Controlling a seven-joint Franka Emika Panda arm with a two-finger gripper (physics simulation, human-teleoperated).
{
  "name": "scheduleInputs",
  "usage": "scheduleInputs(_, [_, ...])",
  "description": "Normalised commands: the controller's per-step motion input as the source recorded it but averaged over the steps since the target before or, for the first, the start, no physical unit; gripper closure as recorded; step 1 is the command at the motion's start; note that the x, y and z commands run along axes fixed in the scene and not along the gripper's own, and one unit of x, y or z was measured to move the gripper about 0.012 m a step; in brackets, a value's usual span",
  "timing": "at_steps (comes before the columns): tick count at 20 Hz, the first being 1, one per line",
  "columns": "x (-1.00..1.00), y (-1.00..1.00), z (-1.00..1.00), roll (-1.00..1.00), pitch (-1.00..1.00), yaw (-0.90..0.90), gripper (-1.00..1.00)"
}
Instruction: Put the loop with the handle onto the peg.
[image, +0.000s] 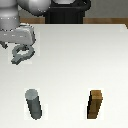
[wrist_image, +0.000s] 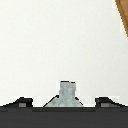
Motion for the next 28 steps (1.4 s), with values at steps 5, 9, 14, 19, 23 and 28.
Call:
scheduleInputs(5, [0.00, -0.40, 0.00, 0.00, 0.00, 0.00, -1.00])
scheduleInputs(9, [0.00, 0.00, -0.50, 0.00, 0.00, 0.00, -1.00])
scheduleInputs(14, [0.00, 0.20, -0.20, 0.00, 0.00, 0.00, -1.00])
scheduleInputs(19, [0.00, 0.00, -0.80, 0.00, 0.00, 0.00, -1.00])
scheduleInputs(23, [0.00, 0.00, -0.25, 0.00, 0.00, 0.00, -1.00])
scheduleInputs(28, [0.00, 0.20, 0.00, 0.00, 0.00, 0.00, -1.00])
